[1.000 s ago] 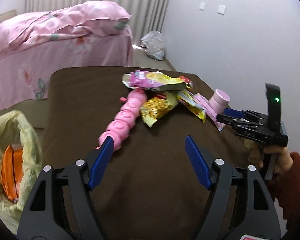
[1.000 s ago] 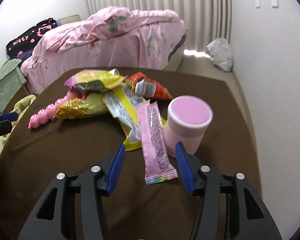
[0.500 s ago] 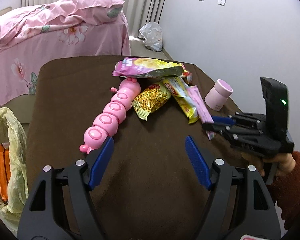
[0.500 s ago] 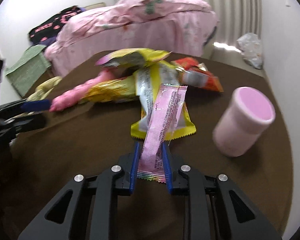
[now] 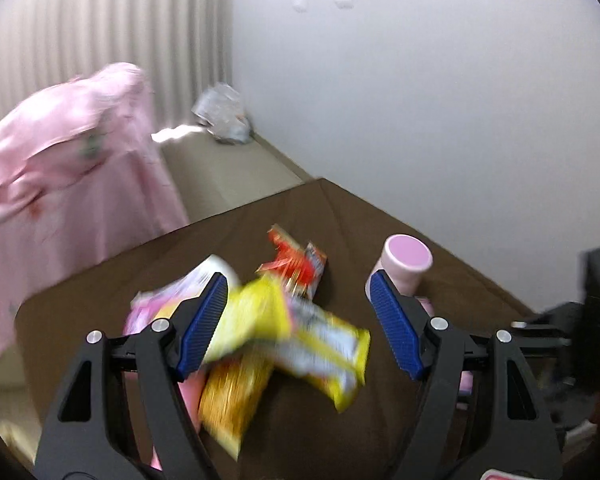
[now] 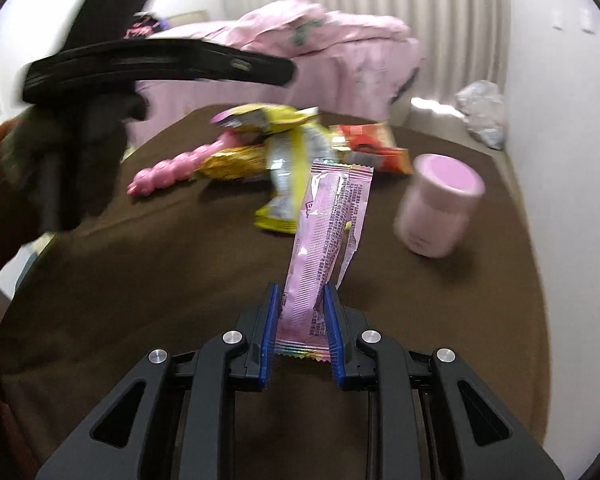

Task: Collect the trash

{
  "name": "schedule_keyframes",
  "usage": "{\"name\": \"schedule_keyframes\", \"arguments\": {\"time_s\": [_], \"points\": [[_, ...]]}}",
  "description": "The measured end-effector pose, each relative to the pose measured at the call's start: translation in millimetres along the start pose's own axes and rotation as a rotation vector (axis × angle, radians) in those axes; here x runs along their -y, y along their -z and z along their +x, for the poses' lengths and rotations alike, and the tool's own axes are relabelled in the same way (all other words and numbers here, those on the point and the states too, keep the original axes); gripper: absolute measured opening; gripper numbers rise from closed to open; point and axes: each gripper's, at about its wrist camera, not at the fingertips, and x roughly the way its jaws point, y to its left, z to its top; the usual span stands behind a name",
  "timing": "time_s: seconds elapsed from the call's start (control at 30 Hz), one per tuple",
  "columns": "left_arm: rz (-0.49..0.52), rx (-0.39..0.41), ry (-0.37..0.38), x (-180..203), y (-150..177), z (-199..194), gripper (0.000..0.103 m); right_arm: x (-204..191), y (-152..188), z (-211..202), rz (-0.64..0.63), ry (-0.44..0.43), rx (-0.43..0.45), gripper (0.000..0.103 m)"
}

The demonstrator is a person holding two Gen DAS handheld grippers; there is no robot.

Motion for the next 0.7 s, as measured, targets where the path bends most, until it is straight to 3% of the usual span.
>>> {"name": "schedule_keyframes", "arguments": {"time_s": [0.17,0.27,0.43,0.6,0.7], "points": [[-0.001,-0.183,-0.042,1,-24,82,0.07,19,11,-14,0.083,0.051,0.039,0.022],[-0.012,-0.313,-0.097,1,-17,114,0.048,20,17,-17,0.079,0.055,0.042,0.022],[-0.051,-0.264,-0.088,-2,0,90,0.046,20,18,-17,0.082,0.045,0.051,0.022],[-0.067,-0.204,-0.078,1,24,36,0.045,18,16,-18,0.093,0.024,0.063,0.022],[-0.13,-0.196,-0.054,0,42,4,0.045,11,13,-21,0.078,0.02,0.068,0.022]]}}
